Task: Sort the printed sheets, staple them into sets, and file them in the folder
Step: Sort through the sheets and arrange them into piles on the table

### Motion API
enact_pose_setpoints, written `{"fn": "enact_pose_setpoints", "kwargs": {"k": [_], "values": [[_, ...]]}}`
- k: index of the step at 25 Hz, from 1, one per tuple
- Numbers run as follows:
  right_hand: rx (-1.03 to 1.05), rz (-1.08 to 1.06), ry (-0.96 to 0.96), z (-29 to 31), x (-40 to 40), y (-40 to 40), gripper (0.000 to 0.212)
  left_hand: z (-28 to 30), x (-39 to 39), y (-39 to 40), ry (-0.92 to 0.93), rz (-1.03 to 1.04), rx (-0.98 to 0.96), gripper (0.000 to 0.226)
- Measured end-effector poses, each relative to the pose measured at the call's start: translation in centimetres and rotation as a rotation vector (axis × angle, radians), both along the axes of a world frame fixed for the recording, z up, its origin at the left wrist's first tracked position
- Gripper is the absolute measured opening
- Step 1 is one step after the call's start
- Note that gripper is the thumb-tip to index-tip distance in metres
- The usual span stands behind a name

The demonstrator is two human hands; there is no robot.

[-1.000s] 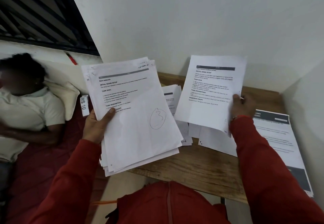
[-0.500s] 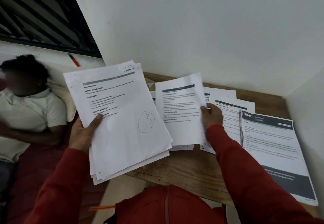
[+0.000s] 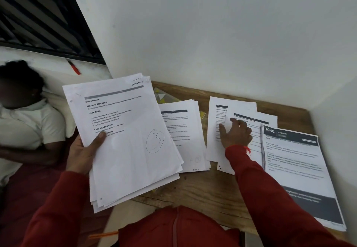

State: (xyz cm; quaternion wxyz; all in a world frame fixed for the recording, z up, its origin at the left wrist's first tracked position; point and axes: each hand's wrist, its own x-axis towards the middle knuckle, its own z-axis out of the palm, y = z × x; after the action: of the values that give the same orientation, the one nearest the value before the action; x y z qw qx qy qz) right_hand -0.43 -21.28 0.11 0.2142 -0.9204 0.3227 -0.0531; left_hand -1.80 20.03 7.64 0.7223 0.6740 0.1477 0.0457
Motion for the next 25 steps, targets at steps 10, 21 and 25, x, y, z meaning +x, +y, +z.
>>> {"fn": "enact_pose_setpoints", "kwargs": {"k": [10,21,25], "values": [[-0.110,0.187,0.300,-3.2,-1.3,1.0,0.069,0.1,2.2,-2.5,0.003,-0.074,0.003,0.027],[-0.036,0.369,0.080,6.5,-0.9,7.4,0.041,0.8,1.1,-0.8,0.032,-0.031,0.012,0.019],[0.017,0.599,0.296,6.0,-0.2,14.5,0.041,2.1,-0.1,1.6,0.014,0.001,0.031,0.015]]}}
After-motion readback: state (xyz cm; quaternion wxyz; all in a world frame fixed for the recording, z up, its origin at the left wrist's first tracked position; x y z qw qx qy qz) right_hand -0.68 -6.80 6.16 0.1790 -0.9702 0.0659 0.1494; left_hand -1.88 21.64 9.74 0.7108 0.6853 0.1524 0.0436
